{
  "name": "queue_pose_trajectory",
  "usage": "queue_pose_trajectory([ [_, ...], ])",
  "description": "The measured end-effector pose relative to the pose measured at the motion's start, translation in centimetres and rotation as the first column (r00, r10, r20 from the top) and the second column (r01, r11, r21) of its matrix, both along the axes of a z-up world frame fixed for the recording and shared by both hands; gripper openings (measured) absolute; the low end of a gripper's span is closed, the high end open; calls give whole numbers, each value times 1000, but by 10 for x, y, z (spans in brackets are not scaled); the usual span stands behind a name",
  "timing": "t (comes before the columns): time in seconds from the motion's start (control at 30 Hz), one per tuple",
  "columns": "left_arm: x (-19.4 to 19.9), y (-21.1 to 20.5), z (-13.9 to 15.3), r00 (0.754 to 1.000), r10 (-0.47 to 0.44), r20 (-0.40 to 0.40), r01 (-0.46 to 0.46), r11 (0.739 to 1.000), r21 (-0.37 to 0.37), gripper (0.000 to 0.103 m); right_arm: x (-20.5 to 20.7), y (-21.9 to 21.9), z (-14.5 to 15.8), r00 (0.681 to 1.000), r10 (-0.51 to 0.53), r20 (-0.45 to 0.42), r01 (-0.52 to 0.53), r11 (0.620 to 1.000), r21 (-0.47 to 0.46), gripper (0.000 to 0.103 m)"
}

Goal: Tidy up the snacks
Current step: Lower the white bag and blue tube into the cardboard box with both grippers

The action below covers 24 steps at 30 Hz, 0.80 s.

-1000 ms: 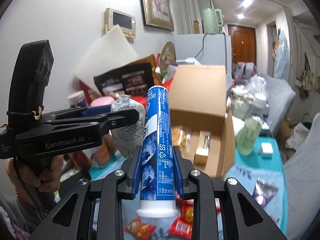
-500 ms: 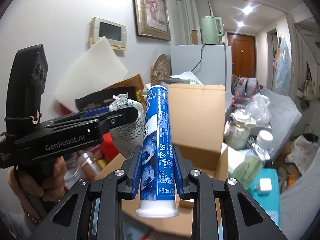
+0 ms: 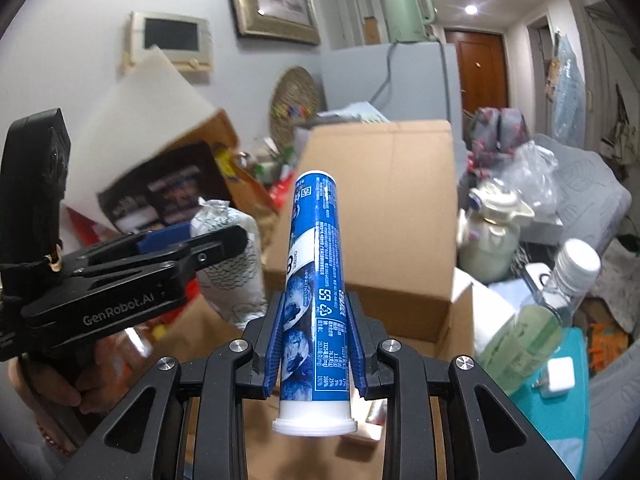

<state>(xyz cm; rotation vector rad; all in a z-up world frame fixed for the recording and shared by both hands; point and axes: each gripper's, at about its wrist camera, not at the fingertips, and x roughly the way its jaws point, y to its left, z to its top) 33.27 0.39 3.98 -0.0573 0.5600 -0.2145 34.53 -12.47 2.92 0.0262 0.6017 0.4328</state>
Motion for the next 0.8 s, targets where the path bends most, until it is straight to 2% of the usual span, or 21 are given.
queue_pose_trajectory([
  [0.17,19,-8,-22,998,-9,-70,12,999,43,53,18,-9,-21,996,-34,-77,33,999,-13,28],
  [0.33,35,-7,-38,992,23,-127,-13,997,75,53,40,-16,-48,982,-78,-174,70,996,-48,28],
  [0.47,43,-9,-50,983,22,-183,-1,994,111,53,41,-15,-53,974,-153,-166,129,981,-146,28],
  [0.7,47,-18,-62,973,22,-228,14,988,153,53,43,-4,-68,966,-174,-191,119,956,-269,28],
  [0.8,51,-18,-66,969,57,-241,-8,980,199,53,43,0,-70,964,-186,-191,121,943,-310,28],
])
